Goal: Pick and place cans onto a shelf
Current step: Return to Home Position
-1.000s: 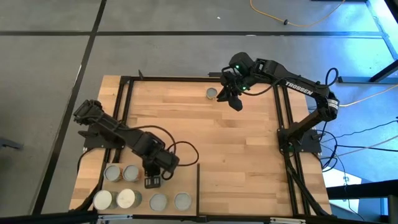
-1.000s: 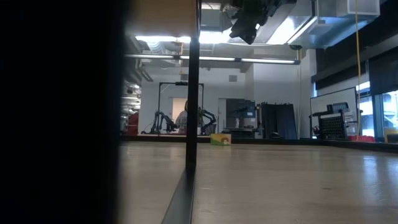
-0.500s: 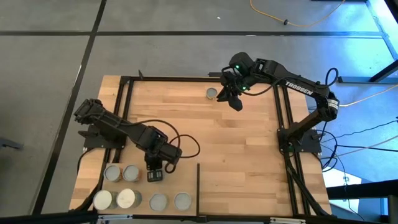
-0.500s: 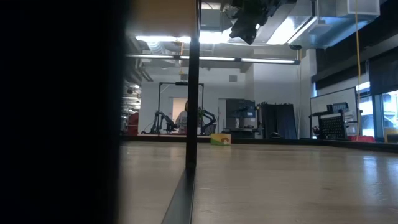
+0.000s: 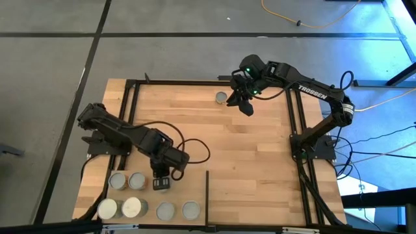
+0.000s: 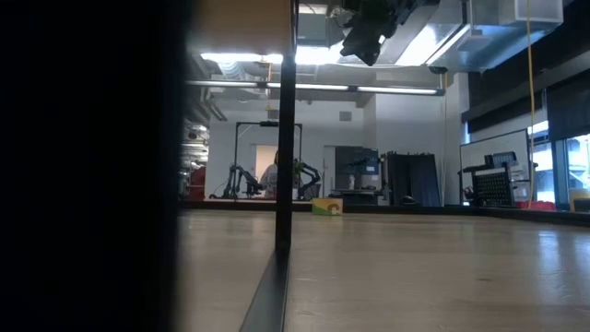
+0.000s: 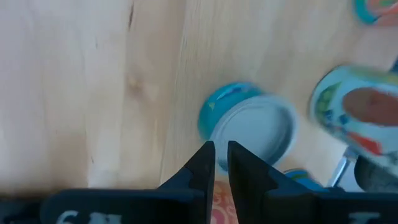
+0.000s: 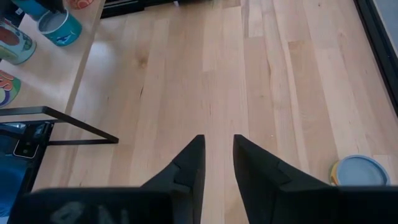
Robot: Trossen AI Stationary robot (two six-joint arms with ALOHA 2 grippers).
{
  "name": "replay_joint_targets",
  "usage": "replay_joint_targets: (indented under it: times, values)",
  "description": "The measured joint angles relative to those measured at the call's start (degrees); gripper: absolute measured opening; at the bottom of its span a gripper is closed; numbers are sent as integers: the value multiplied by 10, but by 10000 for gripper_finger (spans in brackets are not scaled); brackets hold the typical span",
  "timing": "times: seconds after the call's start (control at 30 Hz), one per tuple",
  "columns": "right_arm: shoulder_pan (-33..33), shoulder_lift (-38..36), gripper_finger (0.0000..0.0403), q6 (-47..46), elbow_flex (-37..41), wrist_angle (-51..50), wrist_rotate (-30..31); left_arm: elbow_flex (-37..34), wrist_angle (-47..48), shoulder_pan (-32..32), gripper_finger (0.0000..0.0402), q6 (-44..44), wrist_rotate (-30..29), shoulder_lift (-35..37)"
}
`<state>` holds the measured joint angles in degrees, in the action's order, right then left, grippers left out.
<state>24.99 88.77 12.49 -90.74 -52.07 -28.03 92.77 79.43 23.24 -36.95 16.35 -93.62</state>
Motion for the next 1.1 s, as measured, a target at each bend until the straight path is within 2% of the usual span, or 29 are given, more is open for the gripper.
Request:
replay_joint_targets:
  times: [0.17, 0.37, 0.5, 0.63, 0.8, 0.97, 1.1]
  values:
    - [0, 0, 85, 0, 0, 0, 0, 59, 19, 0, 37, 1, -47, 0]
    - [0, 0, 85, -2, 0, 0, 8, 142, 86, 0, 37, 1, -195, 18]
    - [0, 13, 85, -44, 0, 5, 86, 173, 106, 0, 37, 1, -309, 57]
    - [7, 32, 85, -114, 0, 4, 136, 177, 107, 0, 37, 13, -389, 119]
    - [13, 79, 85, -195, 0, 7, 135, 176, 107, 0, 37, 32, -451, 179]
    - [28, 140, 85, -321, 0, 11, 134, 176, 106, 0, 37, 56, -474, 231]
    - [45, 178, 85, -329, 0, 11, 135, 175, 106, 0, 37, 84, -498, 258]
